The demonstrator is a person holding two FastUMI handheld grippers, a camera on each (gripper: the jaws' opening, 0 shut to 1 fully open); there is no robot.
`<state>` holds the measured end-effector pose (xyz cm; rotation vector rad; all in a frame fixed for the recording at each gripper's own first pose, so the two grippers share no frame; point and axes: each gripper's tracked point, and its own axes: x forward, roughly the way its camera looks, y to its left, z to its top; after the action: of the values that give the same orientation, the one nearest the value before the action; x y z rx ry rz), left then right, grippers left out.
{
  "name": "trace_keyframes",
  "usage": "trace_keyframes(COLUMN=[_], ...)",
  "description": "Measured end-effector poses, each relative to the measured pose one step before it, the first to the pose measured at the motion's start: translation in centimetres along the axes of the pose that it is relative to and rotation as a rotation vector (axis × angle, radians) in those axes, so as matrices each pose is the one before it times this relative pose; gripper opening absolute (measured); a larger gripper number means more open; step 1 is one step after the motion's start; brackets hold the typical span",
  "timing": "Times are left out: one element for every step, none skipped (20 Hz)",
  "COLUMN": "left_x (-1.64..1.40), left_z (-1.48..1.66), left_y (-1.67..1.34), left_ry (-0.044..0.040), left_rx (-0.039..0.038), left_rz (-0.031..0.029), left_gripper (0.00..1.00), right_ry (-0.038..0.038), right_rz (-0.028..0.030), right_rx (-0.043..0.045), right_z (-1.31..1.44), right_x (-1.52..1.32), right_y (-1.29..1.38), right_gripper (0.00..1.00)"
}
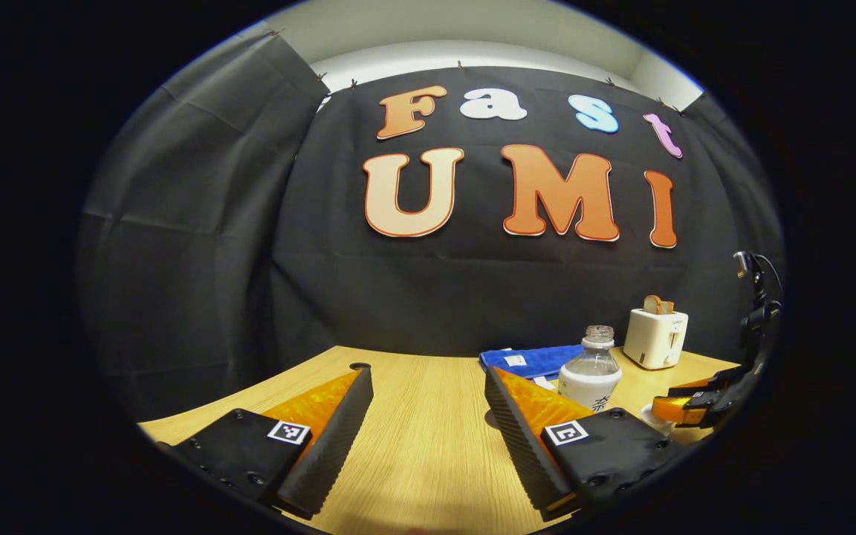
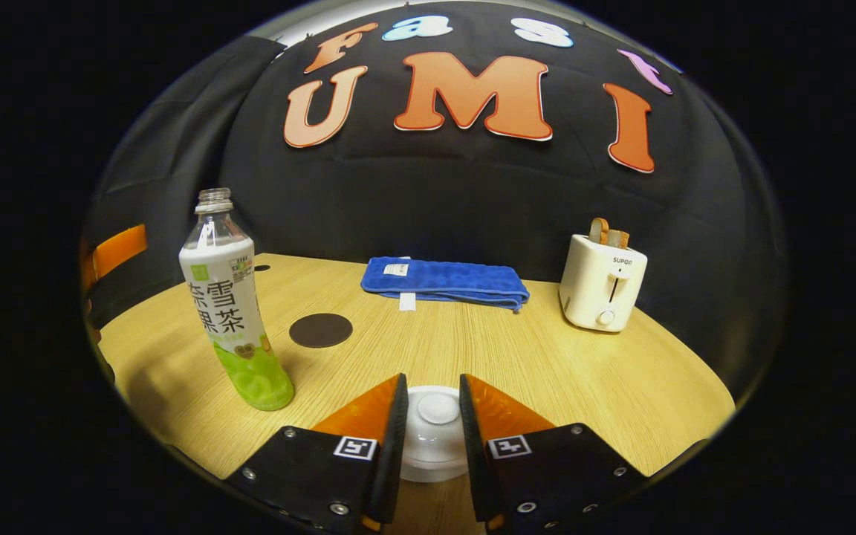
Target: Open the teacup lid with one hand, grasp the water bottle and pour water into the teacup with the other hand; after pouring, place the water bottle on the coaster and then close the teacup lid.
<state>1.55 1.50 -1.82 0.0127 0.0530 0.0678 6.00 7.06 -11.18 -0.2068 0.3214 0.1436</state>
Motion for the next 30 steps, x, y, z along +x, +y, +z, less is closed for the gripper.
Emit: trace_keyframes(left_x=[-0.019,-0.037,-0.099,0.016,0.104,0.010,-0.025,-0.130,-0.092,-0.041,0.056,0.106,-0.109,-0.045,0.029,-0.119,-0.029,-0.064,-0.097,-0.107,-0.182,-0.207,-0.197,-0.133,-0.064,-0.234,-0.281,-0.206,-0.322,-0.167], left_z=[0.008,0.087,-0.019,0.027,-0.153,0.051,0.083,0.143,-0.009,0.049,0.059,0.079,-0.012,-0.008,-0.012,0.001,0.049,0.090,0.079,0.075,-0.013,0.023,-0.084,-0.048,-0.194,-0.132,-0.265,-0.205,-0.364,-0.170], left_y=[0.029,-0.018,0.087,0.024,-0.028,-0.054,-0.076,0.083,0.139,0.031,0.126,0.006,-0.005,-0.092,-0.124,-0.078,-0.064,-0.180,-0.151,-0.179,-0.262,-0.274,-0.262,-0.226,-0.573,-0.617,-0.639,-0.664,-0.722,-0.846], left_ry=[0.00112,-0.00054,-0.00099,-0.00022,-0.00058,-0.00051,-0.00056,-0.00004,-0.00166,-0.00237,-0.00202,-0.00110,-0.00018,0.00059,0.00052,0.00010,-0.00048,-0.00201,-0.00064,-0.00106,0.00020,0.00083,0.00087,0.00127,0.00144,0.00376,0.00333,0.00442,0.00371,0.00028], left_rx=[-0.00112,-0.00031,0.00019,0.00099,0.00025,-0.00014,-0.00079,0.00091,0.00177,0.00226,0.00205,0.00148,0.00083,-0.00043,-0.00062,0.00061,0.00111,0.00196,0.00128,-0.00106,-0.00105,0.00054,0.00160,-0.00024,-0.00374,-0.00466,-0.00270,-0.00003,-0.00061,0.00032], left_rz=[-0.00050,0.00000,0.00133,0.00041,0.00029,-0.00007,0.00050,0.00044,0.00235,0.00242,0.00238,0.00143,0.00097,-0.00182,-0.00145,-0.00158,-0.00161,-0.00171,-0.00264,-0.00400,-0.00653,-0.00641,-0.00645,-0.00468,-0.00864,-0.01339,-0.01213,-0.01196,-0.01260,-0.01329], left_gripper=[0.99,0.99,0.99,0.99,0.99,0.99,0.98,0.99,0.99,0.98,0.99,0.99,0.99,0.99,0.99,0.99,0.99,0.99,0.99,0.99,0.99,0.99,0.99,0.99,0.99,0.99,0.99,0.99,0.99,0.99], right_ry=[-0.00079,-0.00046,-0.00026,0.00004,-0.00075,-0.00328,-0.00190,-0.00130,-0.00401,-0.01001,-0.01615,-0.00826,-0.00757,-0.00564,-0.00877,-0.01031,-0.00954,-0.00215,-0.00351,-0.00144,0.00062,-0.00032,0.00277,0.00508,0.00742,0.00867,0.00673,0.00572,0.00199,0.00101], right_rz=[-0.00236,-0.00325,0.00107,0.00112,-0.00271,-0.00569,-0.00252,-0.00079,0.00026,0.00088,-0.00060,-0.00389,-0.00601,-0.00018,0.00010,-0.00637,-0.01563,-0.01677,-0.02088,-0.02114,-0.01985,-0.01813,-0.01836,-0.02009,-0.01881,-0.01729,-0.01366,-0.01208,-0.01021,-0.00943], right_rx=[-0.00088,0.00048,0.00490,0.00282,-0.00370,-0.00380,-0.00107,0.00392,0.01183,0.01754,0.01309,0.00172,0.00247,0.00819,0.01177,0.00640,-0.00032,-0.00387,-0.00115,0.00194,0.00173,0.00077,-0.00188,-0.00210,0.00106,0.00621,0.00910,0.00693,0.00283,0.00285], right_z=[0.036,-0.042,0.036,0.010,-0.001,-0.024,0.092,0.027,0.245,0.430,0.567,0.471,0.470,0.435,0.544,0.415,0.415,0.191,0.139,0.114,-0.057,-0.098,-0.214,-0.294,-0.368,-0.321,-0.309,-0.302,-0.176,-0.083], right_x=[-0.002,-0.033,0.112,-0.092,0.024,0.054,-0.050,-0.061,-0.080,-0.106,-0.111,-0.206,-0.231,-0.218,-0.265,-0.189,-0.320,-0.208,-0.219,-0.286,-0.280,-0.219,-0.262,-0.192,-0.093,-0.145,-0.119,-0.088,-0.165,-0.122], right_y=[-0.081,-0.051,-0.013,-0.046,-0.054,-0.016,-0.091,-0.036,-0.117,-0.075,-0.191,-0.200,-0.372,-0.319,-0.348,-0.555,-0.701,-0.884,-1.008,-0.873,-0.938,-0.910,-0.948,-0.975,-0.881,-0.808,-0.796,-0.534,-0.571,-0.473], right_gripper=[0.38,0.36,0.34,0.27,0.22,0.23,0.22,0.19,0.18,0.17,0.16,0.16,0.16,0.16,0.16,0.17,0.16,0.16,0.16,0.16,0.16,0.16,0.16,0.16,0.16,0.16,0.16,0.16,0.16,0.16])
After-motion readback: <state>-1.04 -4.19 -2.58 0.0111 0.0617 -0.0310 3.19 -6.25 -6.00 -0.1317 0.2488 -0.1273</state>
